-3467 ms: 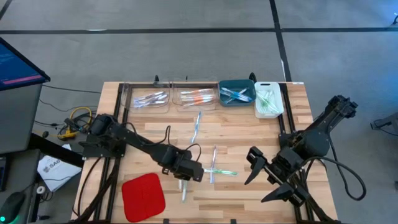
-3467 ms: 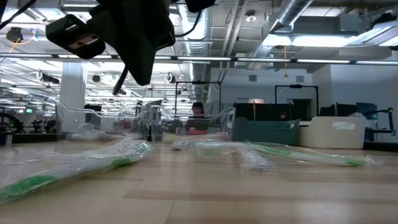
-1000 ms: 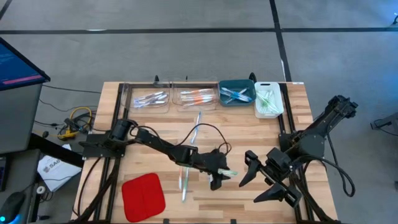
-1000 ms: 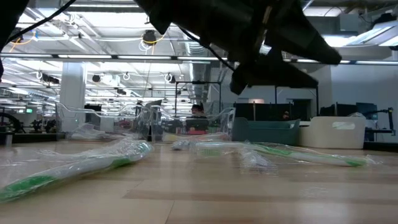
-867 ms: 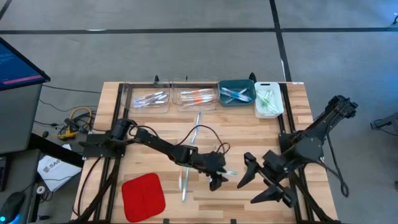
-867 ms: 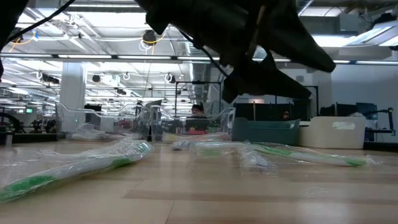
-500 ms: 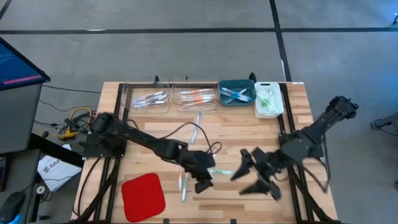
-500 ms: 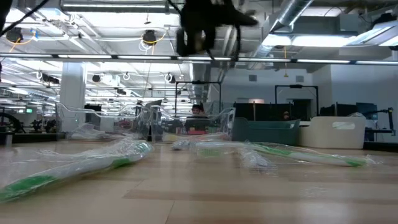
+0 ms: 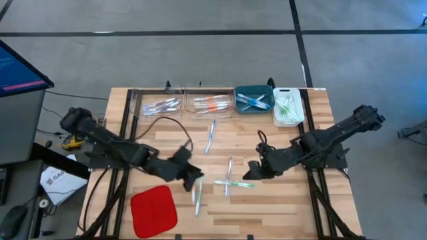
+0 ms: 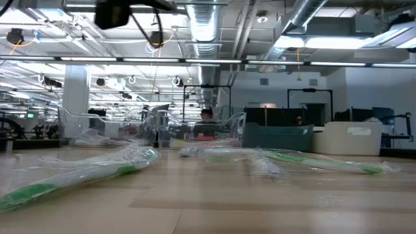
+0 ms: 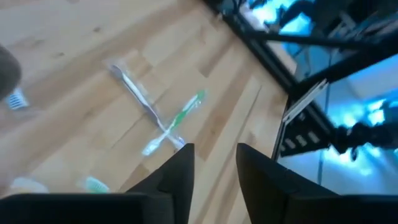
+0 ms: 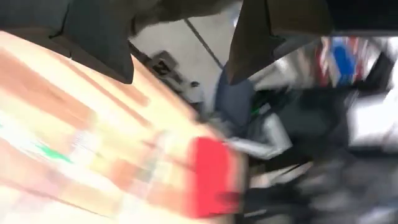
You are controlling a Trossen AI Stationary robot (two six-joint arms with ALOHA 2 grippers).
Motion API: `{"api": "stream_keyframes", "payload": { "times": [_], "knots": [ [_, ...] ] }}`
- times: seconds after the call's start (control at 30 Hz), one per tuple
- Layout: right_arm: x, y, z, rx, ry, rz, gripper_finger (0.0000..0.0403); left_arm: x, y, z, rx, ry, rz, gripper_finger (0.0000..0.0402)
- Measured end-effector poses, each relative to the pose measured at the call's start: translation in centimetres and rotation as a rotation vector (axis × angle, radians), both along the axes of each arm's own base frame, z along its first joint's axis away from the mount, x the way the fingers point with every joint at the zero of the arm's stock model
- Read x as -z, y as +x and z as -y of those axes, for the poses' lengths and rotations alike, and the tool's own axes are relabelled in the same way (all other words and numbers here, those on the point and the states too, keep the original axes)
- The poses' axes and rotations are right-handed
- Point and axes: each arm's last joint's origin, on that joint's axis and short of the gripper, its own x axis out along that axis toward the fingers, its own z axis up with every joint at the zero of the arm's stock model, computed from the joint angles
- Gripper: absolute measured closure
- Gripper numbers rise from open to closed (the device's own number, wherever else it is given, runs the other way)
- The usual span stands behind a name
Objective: Pick & Place Toothbrushes
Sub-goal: Put the green toothbrush into the white bin
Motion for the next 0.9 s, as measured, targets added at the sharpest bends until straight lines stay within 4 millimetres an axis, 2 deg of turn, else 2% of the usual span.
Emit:
{"api": "stream_keyframes", "payload": {
  "times": [0.17, 0.23, 0.43, 0.57, 0.7, 0.9],
  "knots": [
    [2.4, 0.7, -0.4, 0.237, 0.150, -0.228, 0.0147, -0.1, -3.2, -0.7, -0.075, -0.053, 0.099, 0.0293],
    [3.6, 1.7, -0.9, 0.270, 0.172, -0.266, 0.0147, -0.1, -4.0, -0.7, -0.089, -0.075, 0.153, 0.0293],
    [6.4, 4.3, -2.8, 0.135, 0.236, -0.345, 0.0147, 0.0, -4.6, -0.6, -0.101, -0.131, 0.267, 0.0293],
    [7.8, 6.1, -3.6, 0.069, 0.249, -0.310, 0.0147, -0.3, -4.5, -0.5, -0.100, -0.155, 0.301, 0.0293],
    [9.6, 7.6, -3.9, 0.100, 0.290, -0.336, 0.0147, -1.2, -4.3, -0.1, -0.021, -0.284, 0.368, 0.0293],
    [11.8, 8.6, -4.5, 0.422, 0.449, -0.419, 0.0147, -2.8, -4.5, 0.8, 0.297, -0.465, 0.428, 0.0293]
  ]
}}
